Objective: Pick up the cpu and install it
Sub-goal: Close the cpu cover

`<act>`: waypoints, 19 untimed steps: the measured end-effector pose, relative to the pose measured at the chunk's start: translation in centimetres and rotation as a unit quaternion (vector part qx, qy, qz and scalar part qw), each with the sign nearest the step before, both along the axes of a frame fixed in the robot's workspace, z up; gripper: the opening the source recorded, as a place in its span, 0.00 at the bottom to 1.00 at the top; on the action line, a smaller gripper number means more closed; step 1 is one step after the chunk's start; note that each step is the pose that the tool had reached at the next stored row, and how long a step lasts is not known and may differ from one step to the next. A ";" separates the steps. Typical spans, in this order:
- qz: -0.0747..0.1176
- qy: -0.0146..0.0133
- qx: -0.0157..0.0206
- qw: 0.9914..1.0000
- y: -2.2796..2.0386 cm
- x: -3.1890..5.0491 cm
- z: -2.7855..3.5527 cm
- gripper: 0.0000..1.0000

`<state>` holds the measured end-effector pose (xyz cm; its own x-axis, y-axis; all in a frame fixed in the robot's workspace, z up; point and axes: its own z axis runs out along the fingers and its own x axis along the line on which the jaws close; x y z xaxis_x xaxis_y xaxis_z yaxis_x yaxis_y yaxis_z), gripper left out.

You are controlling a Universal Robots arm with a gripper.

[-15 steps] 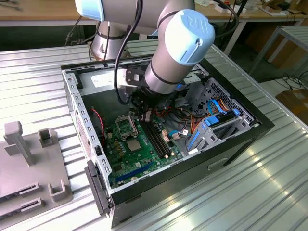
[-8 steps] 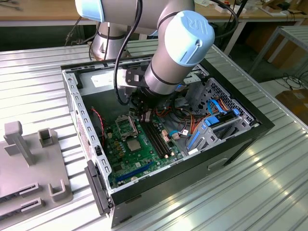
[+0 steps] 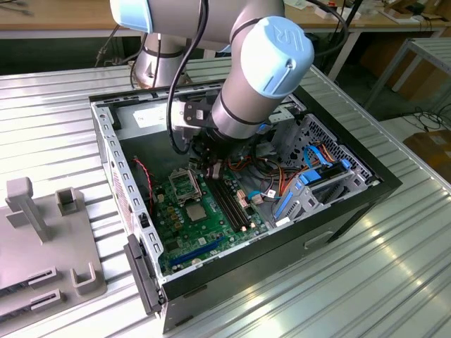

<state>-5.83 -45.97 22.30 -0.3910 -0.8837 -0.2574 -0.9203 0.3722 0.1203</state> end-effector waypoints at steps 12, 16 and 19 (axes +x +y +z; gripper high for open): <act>0.009 0.000 0.000 1.000 0.41 0.14 -0.47 0.11; 0.009 0.000 0.000 1.000 0.41 0.14 -0.47 0.11; 0.009 0.000 0.000 1.000 0.41 0.14 -0.47 0.11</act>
